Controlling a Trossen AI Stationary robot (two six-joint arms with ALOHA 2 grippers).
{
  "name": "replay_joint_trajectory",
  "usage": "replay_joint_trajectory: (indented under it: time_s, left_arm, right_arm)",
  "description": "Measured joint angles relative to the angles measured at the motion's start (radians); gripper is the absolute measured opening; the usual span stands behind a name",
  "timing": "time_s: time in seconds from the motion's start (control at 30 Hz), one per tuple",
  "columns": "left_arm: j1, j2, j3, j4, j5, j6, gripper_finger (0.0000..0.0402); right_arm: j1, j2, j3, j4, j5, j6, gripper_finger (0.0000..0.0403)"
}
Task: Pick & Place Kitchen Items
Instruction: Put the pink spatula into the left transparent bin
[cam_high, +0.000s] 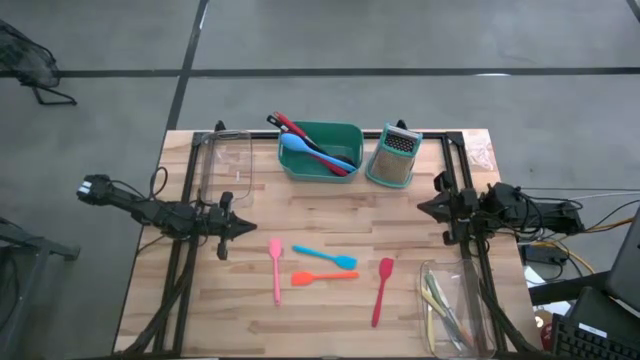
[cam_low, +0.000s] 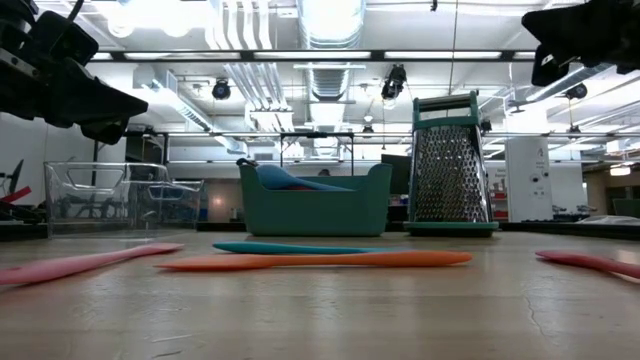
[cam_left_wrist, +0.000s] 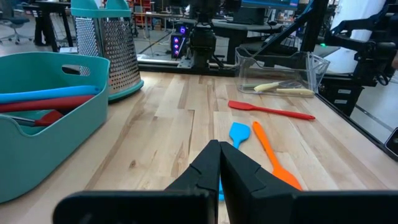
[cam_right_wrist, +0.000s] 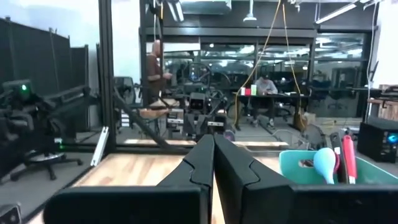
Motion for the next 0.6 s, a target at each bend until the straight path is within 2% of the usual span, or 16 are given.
replay_joint_trajectory:
  time_s: [0.17,0.43,0.6]
  left_arm:
    - [0.0,0.0,0.0,0.0,0.0,0.0,0.0012]
    - [0.0,0.0,0.0,0.0,0.0,0.0,0.0012]
    - [0.0,0.0,0.0,0.0,0.0,0.0,0.0012]
  right_arm:
    - [0.0,0.01,-0.009,-0.004,0.012,-0.05,0.0009]
    - [0.0,0.014,-0.01,-0.024,0.165,-0.056,0.0008]
    - [0.0,0.028,-0.01,-0.026,0.166,-0.054,0.0009]
